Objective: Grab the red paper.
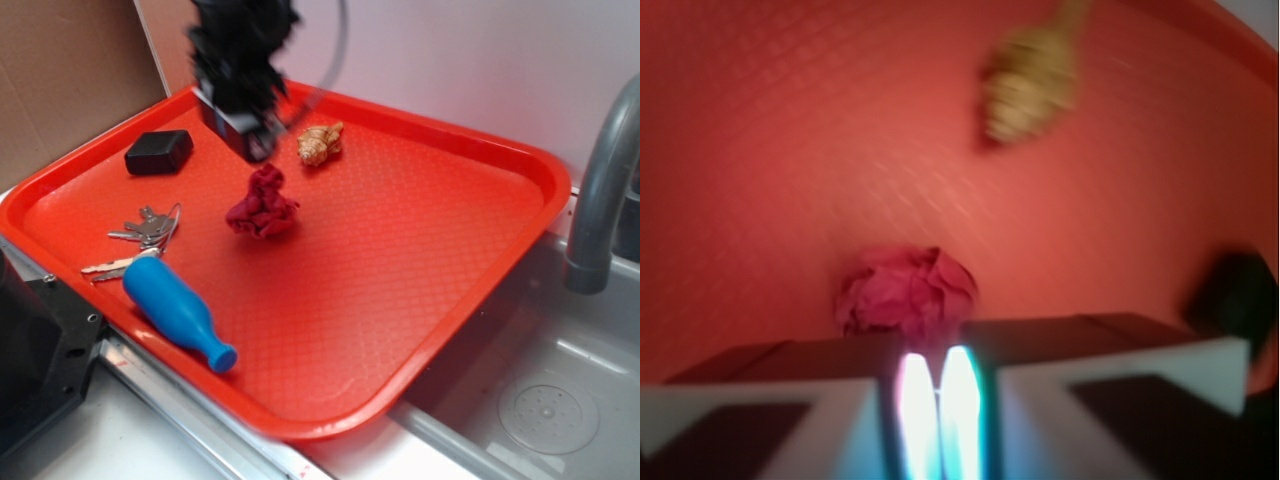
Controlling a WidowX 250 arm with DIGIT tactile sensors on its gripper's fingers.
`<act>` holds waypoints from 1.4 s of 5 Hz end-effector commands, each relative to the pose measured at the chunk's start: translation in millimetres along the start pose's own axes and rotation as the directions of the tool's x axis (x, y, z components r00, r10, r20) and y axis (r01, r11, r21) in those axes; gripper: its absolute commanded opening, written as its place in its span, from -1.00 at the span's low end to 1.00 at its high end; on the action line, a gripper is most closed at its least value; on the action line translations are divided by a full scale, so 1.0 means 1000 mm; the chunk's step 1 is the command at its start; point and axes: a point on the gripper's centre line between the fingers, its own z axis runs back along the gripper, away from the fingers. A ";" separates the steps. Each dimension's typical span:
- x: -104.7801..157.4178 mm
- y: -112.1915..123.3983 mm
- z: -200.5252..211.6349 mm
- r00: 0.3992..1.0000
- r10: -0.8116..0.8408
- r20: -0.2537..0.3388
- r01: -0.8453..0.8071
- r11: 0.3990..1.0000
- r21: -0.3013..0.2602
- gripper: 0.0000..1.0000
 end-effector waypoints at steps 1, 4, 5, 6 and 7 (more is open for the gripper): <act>-0.034 0.043 0.105 0.991 0.117 0.061 -0.109 0.986 -0.123 -1.00; -0.016 0.002 0.009 0.998 0.064 0.024 -0.062 0.996 -0.063 1.00; -0.010 -0.004 -0.016 0.997 0.078 0.028 -0.075 0.993 -0.092 1.00; 0.004 -0.014 -0.050 0.995 0.102 0.017 -0.097 0.980 -0.175 1.00; 0.009 -0.029 -0.077 0.998 0.068 0.001 -0.067 0.986 -0.151 1.00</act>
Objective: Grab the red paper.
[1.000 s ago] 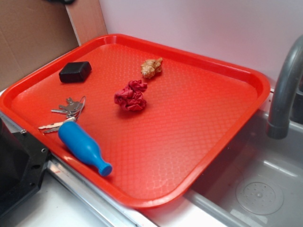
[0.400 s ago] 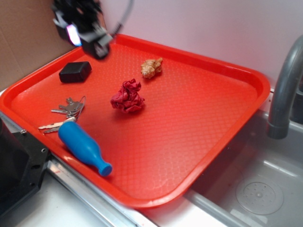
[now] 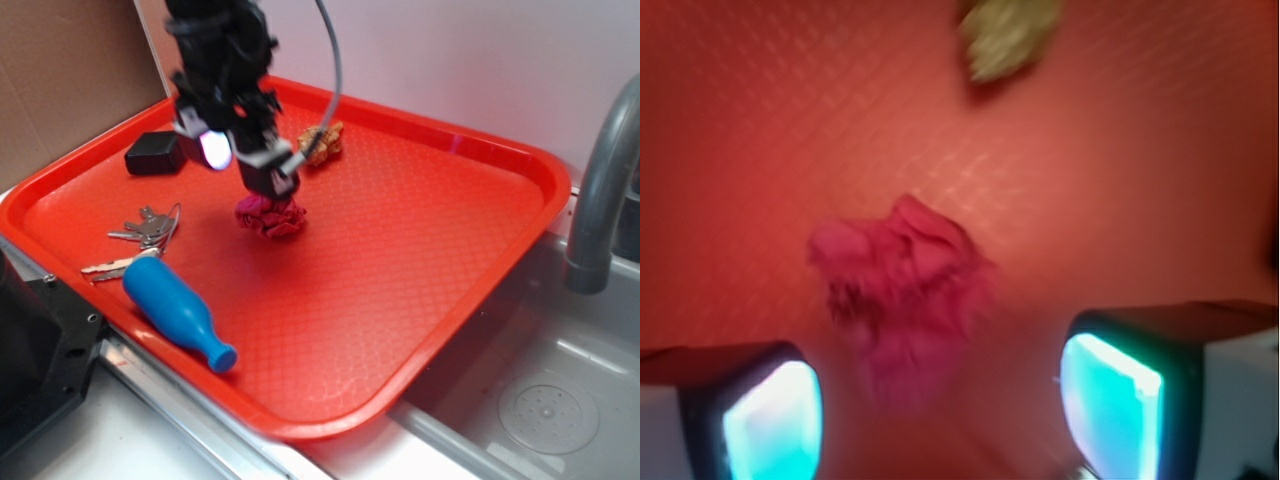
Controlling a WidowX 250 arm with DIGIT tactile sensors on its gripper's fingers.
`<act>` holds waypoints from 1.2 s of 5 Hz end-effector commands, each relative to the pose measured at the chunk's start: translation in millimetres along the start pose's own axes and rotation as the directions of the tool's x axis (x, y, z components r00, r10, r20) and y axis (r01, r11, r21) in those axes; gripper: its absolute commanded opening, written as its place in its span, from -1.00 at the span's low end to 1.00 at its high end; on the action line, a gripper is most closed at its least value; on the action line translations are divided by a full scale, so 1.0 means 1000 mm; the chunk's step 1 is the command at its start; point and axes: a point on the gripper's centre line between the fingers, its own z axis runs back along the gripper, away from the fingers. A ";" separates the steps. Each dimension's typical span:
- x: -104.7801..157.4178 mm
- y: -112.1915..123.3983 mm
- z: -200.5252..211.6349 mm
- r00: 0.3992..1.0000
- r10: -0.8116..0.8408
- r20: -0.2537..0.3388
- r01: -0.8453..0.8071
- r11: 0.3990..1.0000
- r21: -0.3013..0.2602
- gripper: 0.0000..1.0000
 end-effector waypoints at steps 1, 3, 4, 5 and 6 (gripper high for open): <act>0.009 -0.019 -0.038 0.999 -0.035 -0.007 0.036 0.999 0.032 1.00; 0.004 -0.007 -0.010 0.999 0.036 -0.003 -0.035 0.997 0.074 -1.00; -0.006 0.007 0.041 0.996 0.079 0.031 -0.081 0.995 0.066 -1.00; -0.024 0.034 0.094 0.984 0.177 0.030 -0.179 0.983 0.042 -1.00; -0.034 0.050 0.145 0.961 0.257 0.101 -0.263 0.963 0.055 -1.00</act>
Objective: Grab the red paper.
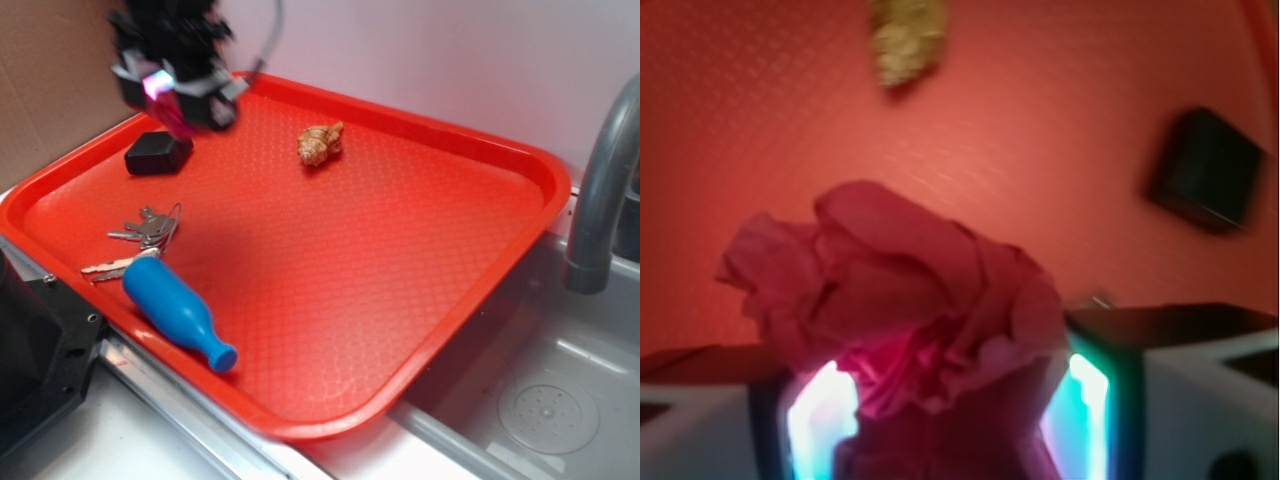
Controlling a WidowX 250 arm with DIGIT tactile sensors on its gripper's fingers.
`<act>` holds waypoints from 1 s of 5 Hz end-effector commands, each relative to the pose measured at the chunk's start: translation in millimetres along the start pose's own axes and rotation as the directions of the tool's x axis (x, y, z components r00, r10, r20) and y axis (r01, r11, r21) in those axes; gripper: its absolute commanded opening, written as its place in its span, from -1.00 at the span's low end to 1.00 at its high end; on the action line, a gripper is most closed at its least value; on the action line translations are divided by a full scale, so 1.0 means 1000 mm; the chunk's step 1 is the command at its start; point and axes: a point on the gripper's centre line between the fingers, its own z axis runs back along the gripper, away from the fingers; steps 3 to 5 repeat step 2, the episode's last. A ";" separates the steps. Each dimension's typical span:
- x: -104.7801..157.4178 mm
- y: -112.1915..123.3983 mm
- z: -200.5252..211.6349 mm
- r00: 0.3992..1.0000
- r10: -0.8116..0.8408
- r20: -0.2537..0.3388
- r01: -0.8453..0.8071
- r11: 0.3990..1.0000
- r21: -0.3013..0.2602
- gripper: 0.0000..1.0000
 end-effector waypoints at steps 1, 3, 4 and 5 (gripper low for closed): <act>-0.012 0.017 0.106 0.982 0.046 0.181 -0.048 0.999 0.004 -1.00; -0.010 0.008 0.089 0.988 0.034 0.152 -0.042 0.998 0.052 -1.00; -0.010 0.008 0.089 0.988 0.034 0.152 -0.042 0.998 0.052 -1.00; -0.010 0.008 0.089 0.988 0.034 0.152 -0.042 0.998 0.052 -1.00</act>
